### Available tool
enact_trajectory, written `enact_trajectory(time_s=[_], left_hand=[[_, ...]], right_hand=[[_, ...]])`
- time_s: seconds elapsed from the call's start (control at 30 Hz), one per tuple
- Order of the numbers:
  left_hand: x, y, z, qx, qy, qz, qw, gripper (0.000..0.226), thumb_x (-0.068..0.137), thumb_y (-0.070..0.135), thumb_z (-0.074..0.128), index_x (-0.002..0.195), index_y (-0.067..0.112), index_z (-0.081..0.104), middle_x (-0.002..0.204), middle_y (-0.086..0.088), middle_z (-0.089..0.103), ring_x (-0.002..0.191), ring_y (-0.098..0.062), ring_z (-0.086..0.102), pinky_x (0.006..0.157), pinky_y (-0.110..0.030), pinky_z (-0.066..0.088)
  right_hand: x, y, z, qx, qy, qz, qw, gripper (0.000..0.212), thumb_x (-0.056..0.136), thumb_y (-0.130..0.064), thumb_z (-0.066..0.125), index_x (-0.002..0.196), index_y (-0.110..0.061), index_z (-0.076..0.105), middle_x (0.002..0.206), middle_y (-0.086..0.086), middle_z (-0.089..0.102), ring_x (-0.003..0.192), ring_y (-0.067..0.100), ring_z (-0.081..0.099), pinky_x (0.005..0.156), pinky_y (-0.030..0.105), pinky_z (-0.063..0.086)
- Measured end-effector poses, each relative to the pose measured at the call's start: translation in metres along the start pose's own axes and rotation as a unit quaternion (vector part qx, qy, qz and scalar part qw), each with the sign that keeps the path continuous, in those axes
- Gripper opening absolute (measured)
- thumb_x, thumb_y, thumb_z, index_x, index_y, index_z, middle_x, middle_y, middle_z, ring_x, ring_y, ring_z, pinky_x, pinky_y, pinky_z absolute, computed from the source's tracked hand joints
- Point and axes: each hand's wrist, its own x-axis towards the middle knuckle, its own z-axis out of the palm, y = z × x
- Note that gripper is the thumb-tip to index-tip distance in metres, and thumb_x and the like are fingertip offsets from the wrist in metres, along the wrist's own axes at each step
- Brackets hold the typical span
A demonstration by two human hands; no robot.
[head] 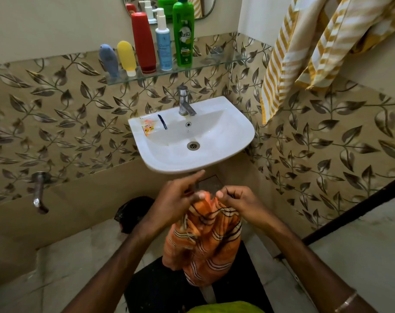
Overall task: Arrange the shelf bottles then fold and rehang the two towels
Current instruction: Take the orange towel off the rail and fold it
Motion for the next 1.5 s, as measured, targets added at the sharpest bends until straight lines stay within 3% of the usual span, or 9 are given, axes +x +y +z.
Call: enact_trajectory(time_s=[0.1, 0.23, 0.43, 0.6, 0.7, 0.97, 1.17, 1.3, 1.5], left_hand=[[-0.001, 0.006, 0.014, -0.047, -0.079, 0.004, 0.996, 0.043, 0.088, 0.033, 0.071, 0.131, 0.036, 0.061, 0.117, -0.002, 0.073, 0.112, -0.017, 0.068, 0.095, -0.049, 0.056], [-0.002, 0.009, 0.017, -0.106, -0.08, -0.03, 0.991, 0.015, 0.092, 0.028, 0.068, 0.095, 0.016, 0.076, 0.09, -0.004, 0.078, 0.088, -0.022, 0.075, 0.085, -0.056, 0.058], [-0.004, 0.022, 0.018, -0.005, -0.034, -0.005, 0.999, 0.011, 0.091, 0.025, 0.068, 0.09, 0.018, 0.076, 0.082, 0.003, 0.075, 0.079, -0.01, 0.072, 0.076, -0.04, 0.061], [-0.004, 0.029, 0.019, 0.086, -0.02, 0.036, 0.995, 0.011, 0.092, 0.026, 0.069, 0.09, 0.019, 0.077, 0.079, 0.005, 0.073, 0.072, -0.005, 0.066, 0.065, -0.028, 0.053], [-0.004, 0.029, 0.019, 0.081, -0.013, 0.033, 0.996, 0.01, 0.091, 0.026, 0.069, 0.09, 0.02, 0.077, 0.08, 0.005, 0.074, 0.074, -0.005, 0.067, 0.067, -0.031, 0.056], [-0.004, 0.019, 0.006, 0.056, 0.016, -0.011, 0.998, 0.008, 0.09, 0.025, 0.07, 0.087, 0.022, 0.077, 0.078, 0.01, 0.075, 0.072, 0.001, 0.069, 0.064, -0.024, 0.055], [-0.004, 0.007, -0.004, 0.036, 0.051, -0.047, 0.997, 0.01, 0.089, 0.026, 0.071, 0.081, 0.027, 0.075, 0.073, 0.009, 0.075, 0.069, -0.001, 0.071, 0.068, -0.031, 0.061], [-0.001, 0.005, -0.007, 0.061, 0.053, -0.044, 0.996, 0.009, 0.089, 0.025, 0.07, 0.088, 0.018, 0.077, 0.078, 0.006, 0.076, 0.073, -0.005, 0.071, 0.071, -0.034, 0.062], [0.002, 0.003, -0.005, 0.078, 0.058, -0.047, 0.994, 0.011, 0.09, 0.024, 0.069, 0.092, 0.016, 0.076, 0.083, 0.003, 0.076, 0.076, -0.006, 0.071, 0.074, -0.036, 0.062]], right_hand=[[0.002, -0.01, 0.004, -0.008, -0.007, -0.011, 1.0, 0.027, 0.097, -0.016, 0.062, 0.082, 0.007, 0.066, 0.073, 0.004, 0.06, 0.068, 0.005, 0.056, 0.065, 0.016, 0.044], [-0.003, -0.021, 0.0, -0.025, -0.019, -0.012, 0.999, 0.027, 0.091, -0.024, 0.069, 0.09, 0.003, 0.071, 0.084, 0.005, 0.071, 0.081, 0.011, 0.065, 0.073, 0.022, 0.051], [-0.014, -0.014, -0.013, -0.141, -0.029, -0.009, 0.99, 0.013, 0.082, -0.009, 0.081, 0.092, -0.014, 0.074, 0.09, 0.0, 0.073, 0.085, 0.008, 0.068, 0.074, 0.02, 0.052], [-0.013, 0.008, 0.006, -0.383, 0.122, -0.098, 0.91, 0.022, 0.078, -0.014, 0.073, 0.088, -0.027, 0.059, 0.088, -0.01, 0.06, 0.078, 0.012, 0.061, 0.062, 0.036, 0.053], [-0.011, 0.017, 0.017, -0.452, 0.191, -0.08, 0.868, 0.025, 0.077, -0.012, 0.069, 0.088, -0.027, 0.052, 0.091, -0.008, 0.057, 0.078, 0.02, 0.059, 0.055, 0.028, 0.036], [-0.011, 0.032, 0.011, -0.442, 0.274, 0.006, 0.854, 0.039, 0.067, 0.002, 0.067, 0.092, -0.027, 0.056, 0.096, -0.003, 0.052, 0.074, 0.017, 0.049, 0.05, 0.024, 0.024], [-0.009, 0.025, 0.006, -0.305, 0.241, 0.056, 0.919, 0.024, 0.075, -0.006, 0.075, 0.08, -0.027, 0.065, 0.075, -0.011, 0.068, 0.07, 0.005, 0.065, 0.062, 0.034, 0.059], [-0.01, 0.022, 0.001, -0.193, 0.197, 0.071, 0.958, 0.018, 0.085, -0.01, 0.071, 0.08, -0.025, 0.079, 0.077, -0.013, 0.076, 0.076, 0.002, 0.071, 0.072, 0.031, 0.061], [-0.007, 0.02, -0.005, -0.075, 0.155, 0.111, 0.979, 0.023, 0.079, -0.008, 0.061, 0.066, -0.02, 0.075, 0.081, -0.002, 0.072, 0.086, 0.022, 0.069, 0.087, 0.052, 0.059]])
